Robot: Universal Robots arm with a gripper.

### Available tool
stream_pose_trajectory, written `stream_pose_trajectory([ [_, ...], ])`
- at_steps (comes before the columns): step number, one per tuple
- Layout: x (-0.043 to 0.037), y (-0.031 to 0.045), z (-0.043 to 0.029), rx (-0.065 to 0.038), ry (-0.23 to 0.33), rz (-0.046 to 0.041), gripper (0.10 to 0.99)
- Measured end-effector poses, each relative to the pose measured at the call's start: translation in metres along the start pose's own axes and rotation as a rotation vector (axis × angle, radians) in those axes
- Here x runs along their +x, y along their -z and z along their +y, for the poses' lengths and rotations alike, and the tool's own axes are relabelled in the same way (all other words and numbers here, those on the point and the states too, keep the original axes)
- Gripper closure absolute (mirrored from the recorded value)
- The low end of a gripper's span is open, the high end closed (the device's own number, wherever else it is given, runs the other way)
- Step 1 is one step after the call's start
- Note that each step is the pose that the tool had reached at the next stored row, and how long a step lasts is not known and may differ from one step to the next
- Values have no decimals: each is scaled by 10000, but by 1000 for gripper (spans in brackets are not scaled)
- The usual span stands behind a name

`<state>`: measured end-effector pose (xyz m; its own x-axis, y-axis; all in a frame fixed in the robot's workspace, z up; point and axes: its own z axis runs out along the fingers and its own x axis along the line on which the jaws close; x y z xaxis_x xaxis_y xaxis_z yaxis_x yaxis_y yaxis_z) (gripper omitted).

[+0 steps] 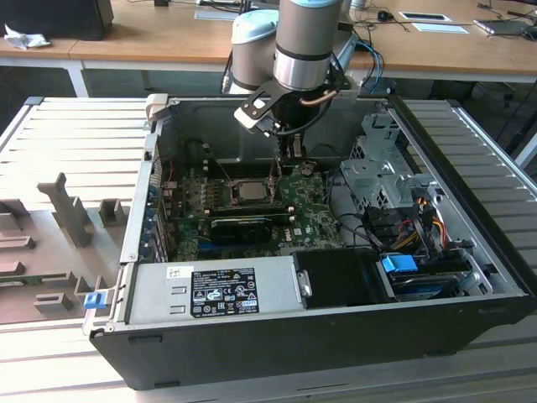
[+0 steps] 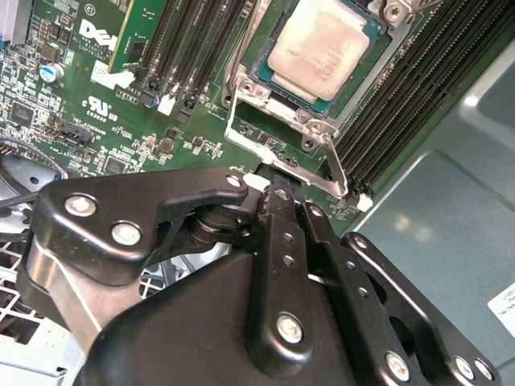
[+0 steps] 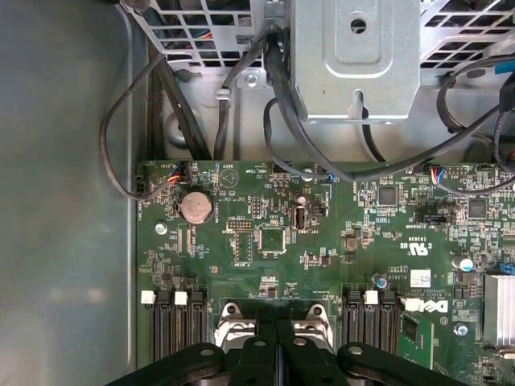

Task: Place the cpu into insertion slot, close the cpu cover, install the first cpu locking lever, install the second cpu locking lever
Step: 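Close the cpu cover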

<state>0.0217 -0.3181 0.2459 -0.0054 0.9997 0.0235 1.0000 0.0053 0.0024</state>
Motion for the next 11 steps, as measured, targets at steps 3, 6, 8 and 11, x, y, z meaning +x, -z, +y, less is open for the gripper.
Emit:
stream_pose_trajectory([
  [3,0,0,-17,0,0,0,980],
  [6,0,0,-42,0,0,0,980],
  [8,0,0,-62,0,-1,0,980],
  [11,0,0,-83,0,-1,-1,980],
])
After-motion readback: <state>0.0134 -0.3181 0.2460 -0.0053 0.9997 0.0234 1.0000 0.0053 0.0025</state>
